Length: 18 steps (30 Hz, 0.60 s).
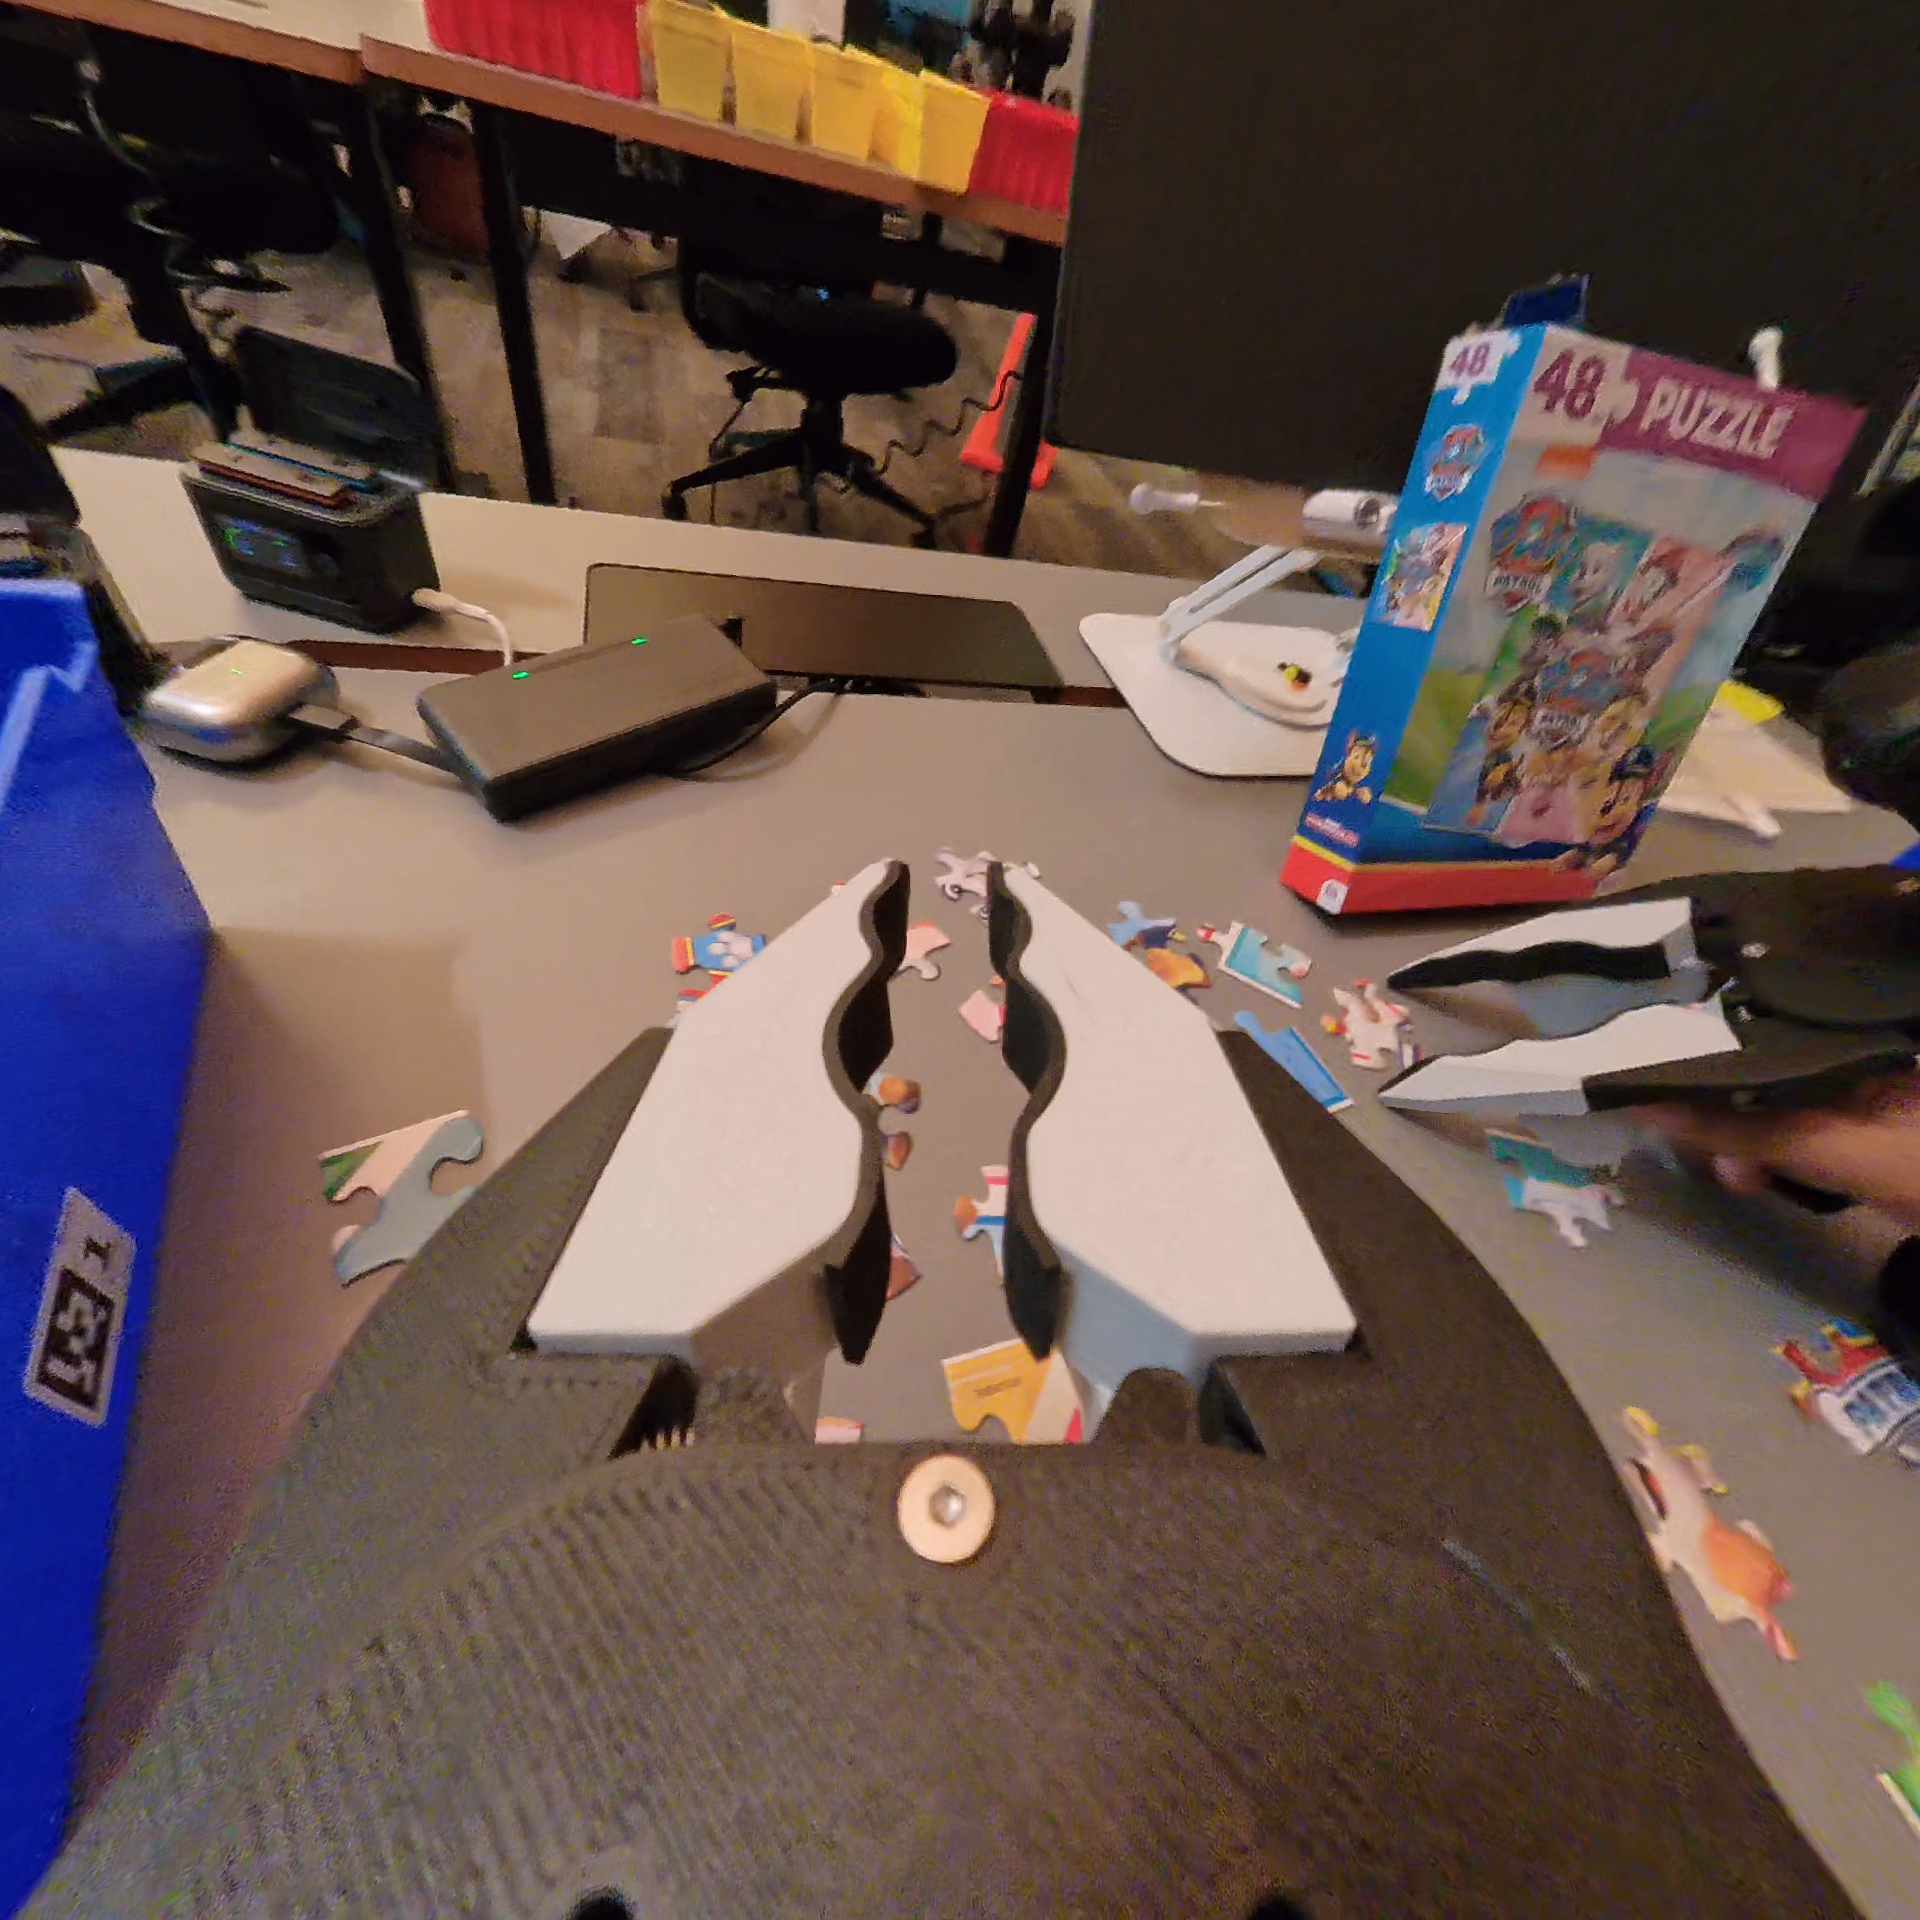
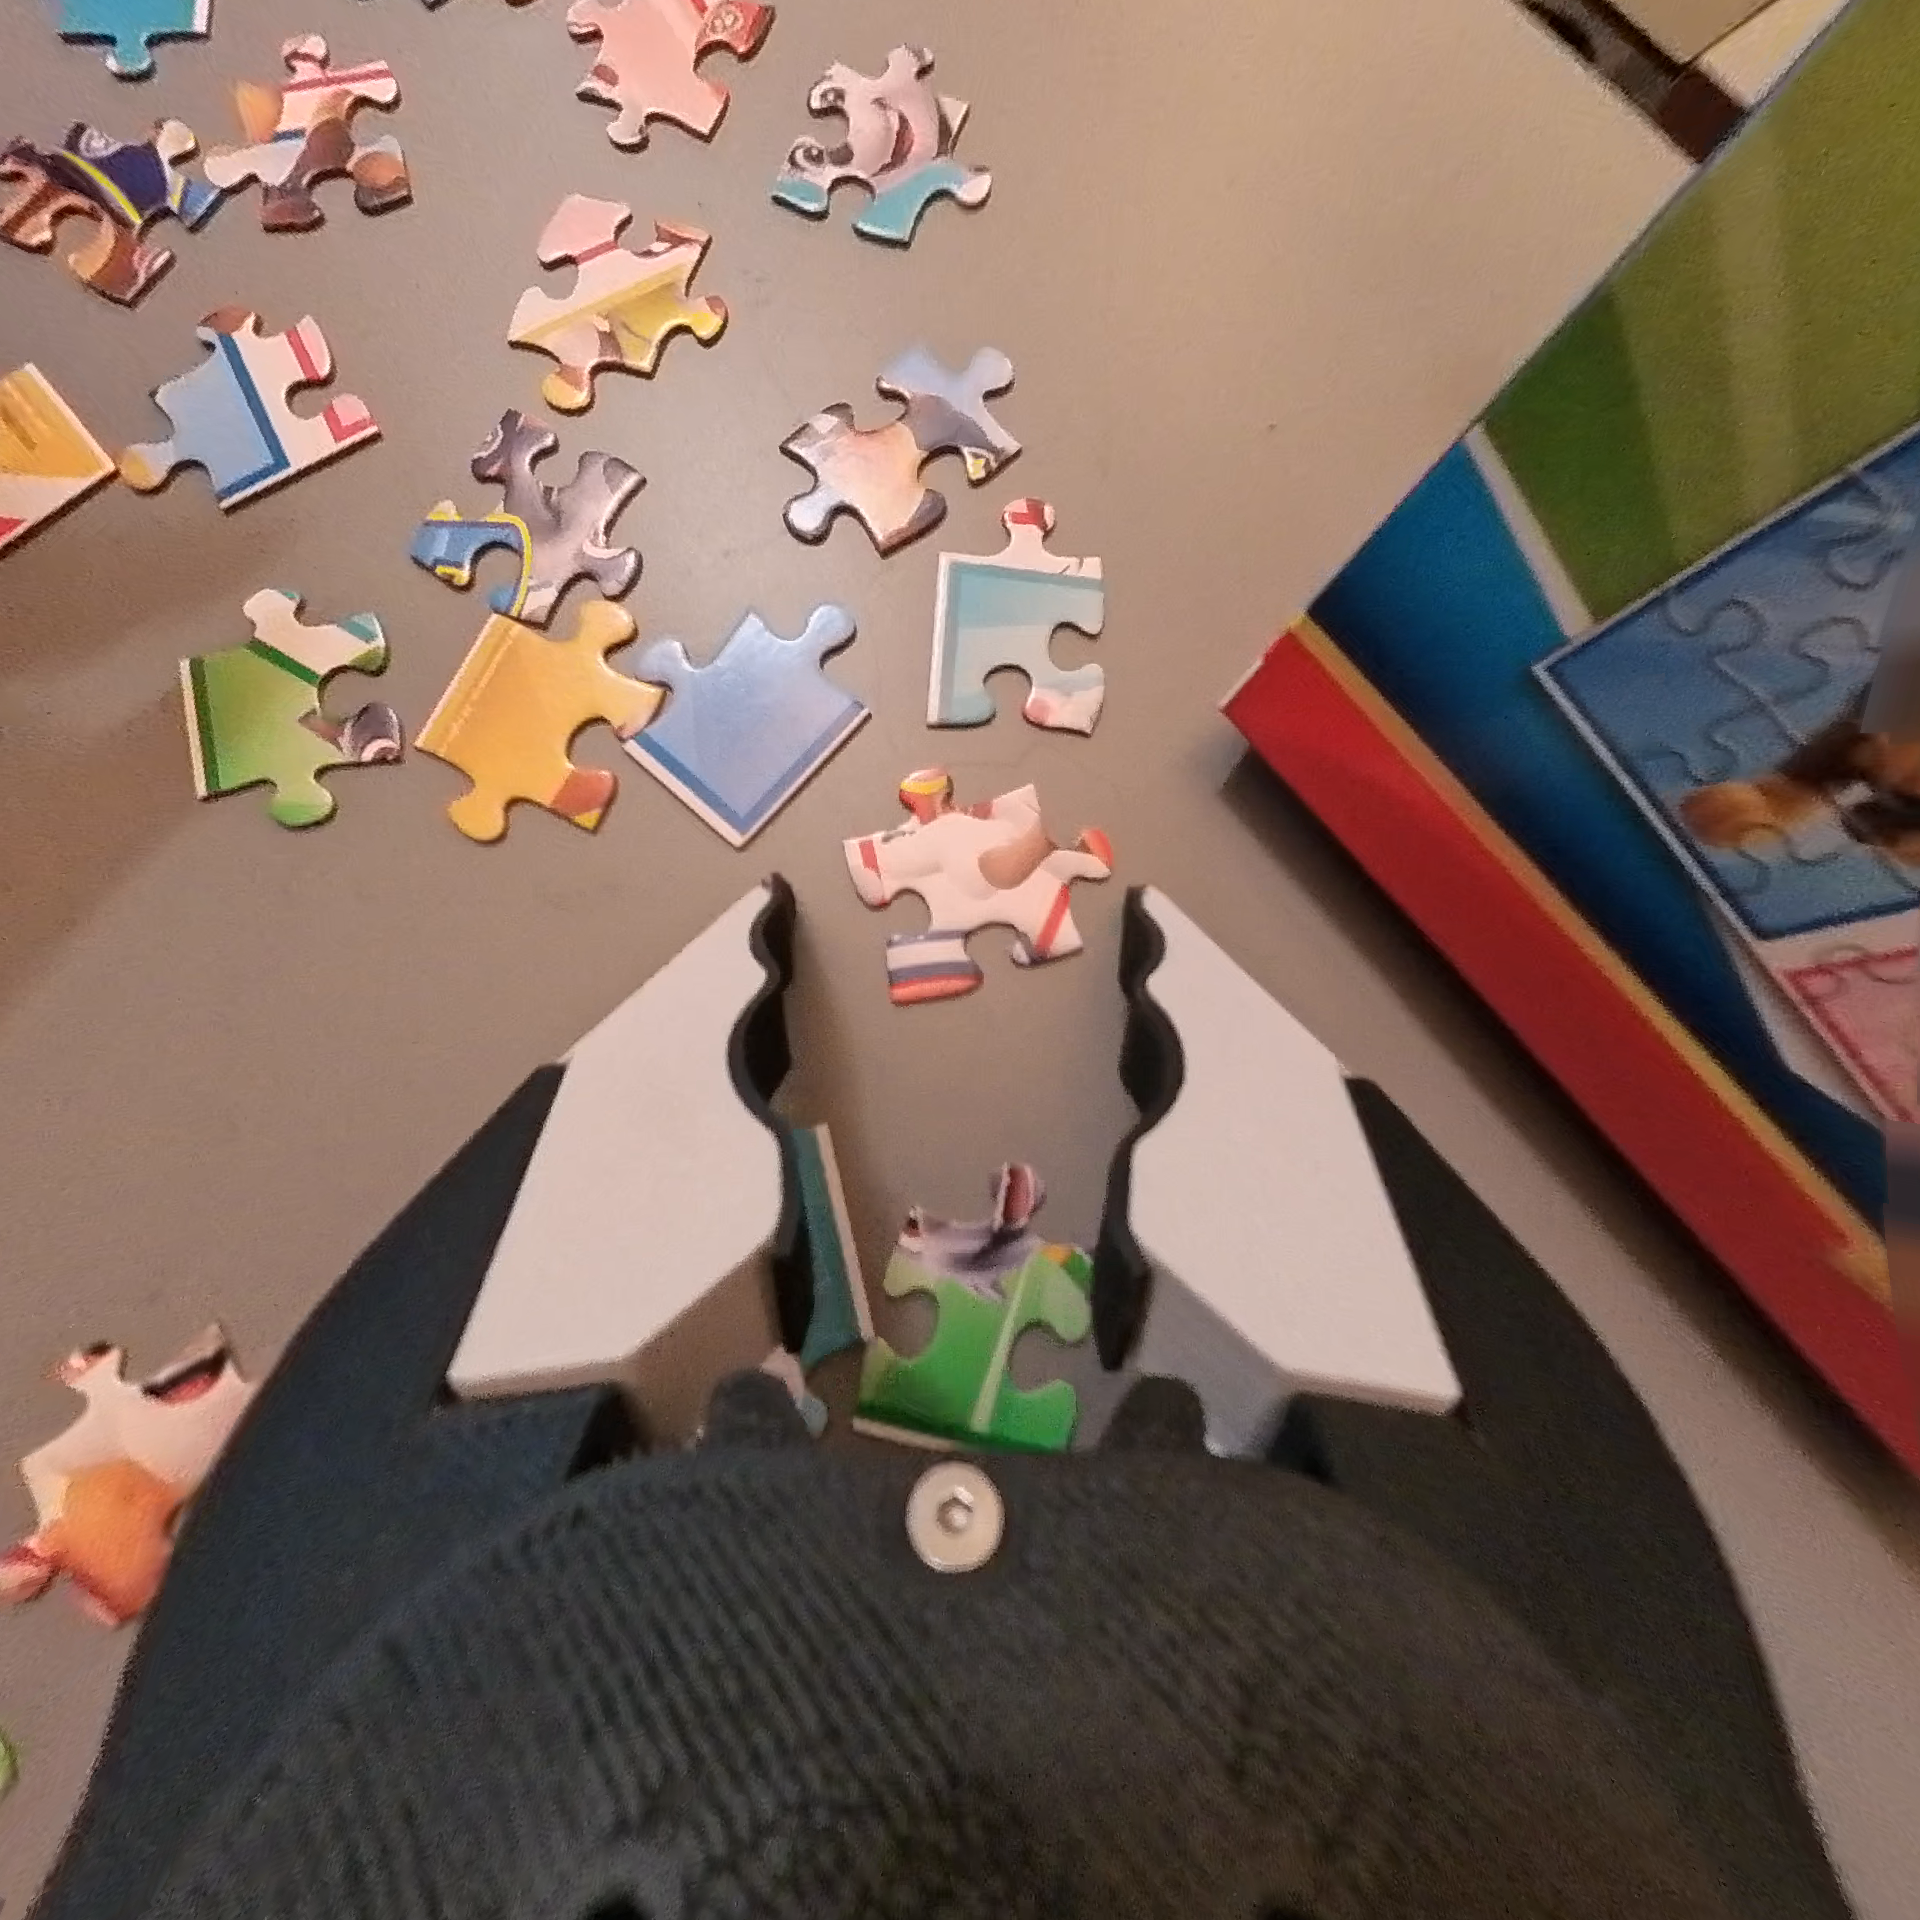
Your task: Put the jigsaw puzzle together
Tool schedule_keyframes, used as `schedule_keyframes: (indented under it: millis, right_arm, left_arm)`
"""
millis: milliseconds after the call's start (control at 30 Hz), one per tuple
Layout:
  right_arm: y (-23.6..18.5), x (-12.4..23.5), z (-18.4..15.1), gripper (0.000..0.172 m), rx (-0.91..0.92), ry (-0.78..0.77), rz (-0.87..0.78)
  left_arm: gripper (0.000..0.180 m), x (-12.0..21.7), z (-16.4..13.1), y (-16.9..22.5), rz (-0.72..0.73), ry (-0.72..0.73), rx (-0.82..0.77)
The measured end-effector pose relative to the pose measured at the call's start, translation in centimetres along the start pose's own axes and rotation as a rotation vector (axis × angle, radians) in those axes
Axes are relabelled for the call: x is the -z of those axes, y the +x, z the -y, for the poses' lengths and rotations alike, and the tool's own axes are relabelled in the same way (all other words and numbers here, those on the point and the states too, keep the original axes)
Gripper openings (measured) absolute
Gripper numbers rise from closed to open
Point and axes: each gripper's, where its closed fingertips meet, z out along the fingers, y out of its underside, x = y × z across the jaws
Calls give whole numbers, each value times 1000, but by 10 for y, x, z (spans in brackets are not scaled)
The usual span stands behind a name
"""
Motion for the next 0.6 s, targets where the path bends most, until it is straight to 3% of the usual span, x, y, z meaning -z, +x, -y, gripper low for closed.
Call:
schedule_keyframes:
  millis: [67, 133, 400, 600]
  right_arm:
    - [-7, -3, 5, 58, 2, 13, 21]
    - [-22, -4, 6, 41, 48, 9, 55]
    - [-93, 23, -23, 40, 301, -71, 168]
    - [-97, 67, -57, 40, 390, -61, 106]
  left_arm:
    - [13, -1, 1, 5, -6, 0, -26]
    - [13, 0, 2, 9, -26, 6, -25]
    - [13, 5, 9, 6, -60, 47, 38]
    - [13, 3, 7, 9, -67, 37, 32]
